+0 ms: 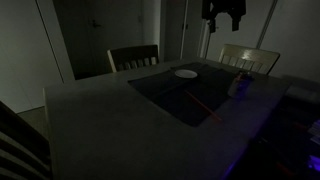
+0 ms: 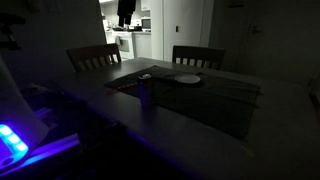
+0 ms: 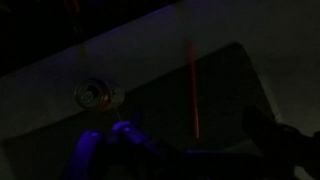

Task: Remove the straw from the can and put it on the table

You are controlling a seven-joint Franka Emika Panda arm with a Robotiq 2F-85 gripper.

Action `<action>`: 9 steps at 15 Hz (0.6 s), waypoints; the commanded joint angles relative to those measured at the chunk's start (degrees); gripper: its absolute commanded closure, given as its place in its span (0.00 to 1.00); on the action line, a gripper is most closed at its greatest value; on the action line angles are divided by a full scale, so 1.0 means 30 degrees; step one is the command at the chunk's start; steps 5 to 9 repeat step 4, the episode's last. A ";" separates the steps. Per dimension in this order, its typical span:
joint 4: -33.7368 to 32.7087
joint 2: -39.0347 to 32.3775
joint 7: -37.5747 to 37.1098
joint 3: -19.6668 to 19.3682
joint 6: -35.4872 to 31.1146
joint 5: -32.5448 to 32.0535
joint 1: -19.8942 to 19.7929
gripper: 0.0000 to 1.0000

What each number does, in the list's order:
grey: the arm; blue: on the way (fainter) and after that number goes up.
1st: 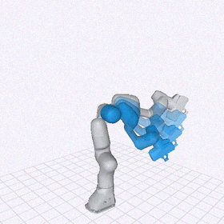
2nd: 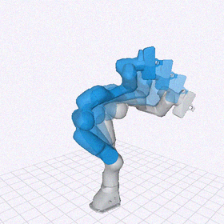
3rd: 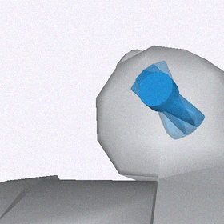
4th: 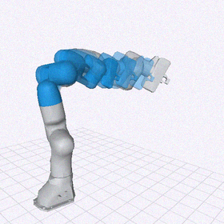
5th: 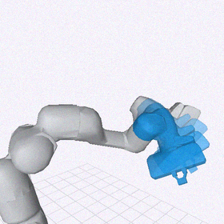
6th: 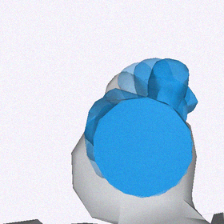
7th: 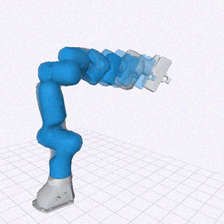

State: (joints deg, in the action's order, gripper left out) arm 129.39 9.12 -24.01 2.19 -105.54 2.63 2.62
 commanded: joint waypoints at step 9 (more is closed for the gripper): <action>-0.0427 0.0593 0.3650 -0.0596 0.1286 -0.0352 -0.0727 0.00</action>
